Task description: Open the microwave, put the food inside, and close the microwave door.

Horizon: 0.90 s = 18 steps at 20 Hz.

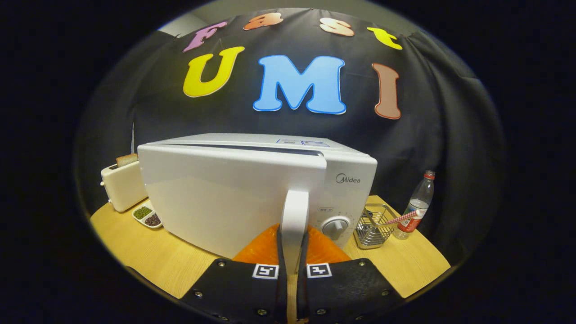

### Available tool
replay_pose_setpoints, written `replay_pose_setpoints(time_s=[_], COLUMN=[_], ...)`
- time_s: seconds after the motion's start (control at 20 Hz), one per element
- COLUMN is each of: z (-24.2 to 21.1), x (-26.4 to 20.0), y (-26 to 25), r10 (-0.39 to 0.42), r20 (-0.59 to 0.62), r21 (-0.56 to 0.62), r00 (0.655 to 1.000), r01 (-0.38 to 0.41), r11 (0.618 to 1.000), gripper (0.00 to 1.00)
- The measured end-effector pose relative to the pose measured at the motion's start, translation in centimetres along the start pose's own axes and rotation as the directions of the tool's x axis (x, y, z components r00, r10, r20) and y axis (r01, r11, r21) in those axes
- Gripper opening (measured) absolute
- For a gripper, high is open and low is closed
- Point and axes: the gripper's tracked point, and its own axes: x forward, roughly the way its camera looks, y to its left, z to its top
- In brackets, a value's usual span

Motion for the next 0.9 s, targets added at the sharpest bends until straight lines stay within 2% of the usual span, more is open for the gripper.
replay_pose_setpoints(time_s=[0.25, 0.3, 0.35, 0.7, 0.9], z=[-0.8, -1.0, -1.1, -2.4, -3.0], x=[-2.7, -3.5, -4.2, -9.4, -11.8], y=[1.0, 1.4, 1.8, 4.9, 6.8], r10=[0.005, 0.016, 0.028, 0.067, 0.070], r20=[-0.039, -0.042, -0.046, -0.070, -0.073], r21=[0.062, 0.068, 0.073, 0.056, 0.048], r00=[0.999, 0.999, 0.999, 0.995, 0.995], r01=[-0.003, -0.013, -0.025, -0.063, -0.066], r11=[0.998, 0.998, 0.997, 0.996, 0.997], gripper=[0.10, 0.14, 0.14, 0.22, 0.22])
